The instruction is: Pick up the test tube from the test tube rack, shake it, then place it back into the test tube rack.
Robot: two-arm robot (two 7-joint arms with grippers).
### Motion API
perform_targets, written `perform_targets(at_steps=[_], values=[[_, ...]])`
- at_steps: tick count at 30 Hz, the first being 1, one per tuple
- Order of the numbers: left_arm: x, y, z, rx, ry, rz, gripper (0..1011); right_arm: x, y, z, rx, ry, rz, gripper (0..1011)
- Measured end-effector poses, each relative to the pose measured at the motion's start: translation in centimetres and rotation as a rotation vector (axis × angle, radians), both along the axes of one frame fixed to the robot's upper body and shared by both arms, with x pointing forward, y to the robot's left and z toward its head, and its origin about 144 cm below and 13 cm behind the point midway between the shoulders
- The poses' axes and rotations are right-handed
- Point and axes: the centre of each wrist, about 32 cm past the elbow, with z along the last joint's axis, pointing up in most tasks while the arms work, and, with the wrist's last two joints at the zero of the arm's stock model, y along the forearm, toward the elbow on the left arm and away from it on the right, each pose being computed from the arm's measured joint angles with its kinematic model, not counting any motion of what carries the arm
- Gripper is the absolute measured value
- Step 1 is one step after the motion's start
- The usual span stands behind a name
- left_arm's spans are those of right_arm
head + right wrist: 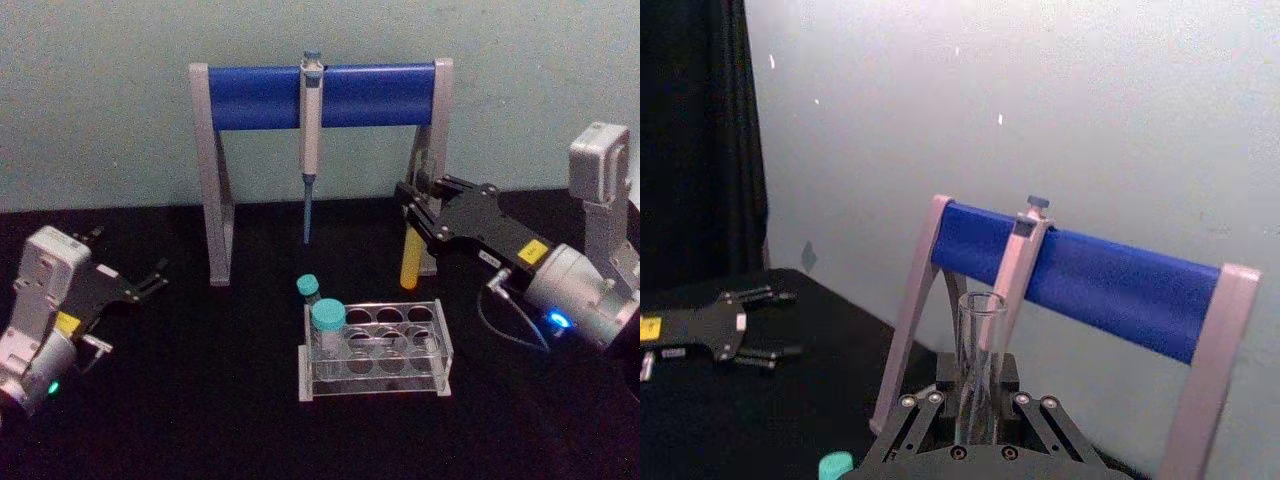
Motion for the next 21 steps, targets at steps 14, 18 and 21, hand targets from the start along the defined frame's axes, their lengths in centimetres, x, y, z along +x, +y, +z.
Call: perform_targets(at_steps=[14, 18, 21], values=[[0.0, 0.0, 0.0, 0.0, 0.0, 0.0, 1001, -2.1, 0.9, -0.4, 0.004, 0.044, 0.12, 237], [0.0, 0.0, 0.0, 0.0, 0.0, 0.0, 1001, -1.5, 1.7, -0.6, 0.015, 0.049, 0.14, 237], [0.0, 0.0, 0.0, 0.0, 0.0, 0.0, 1001, -0.9, 2.2, -0.6, 0.024, 0.043, 0.142, 235]])
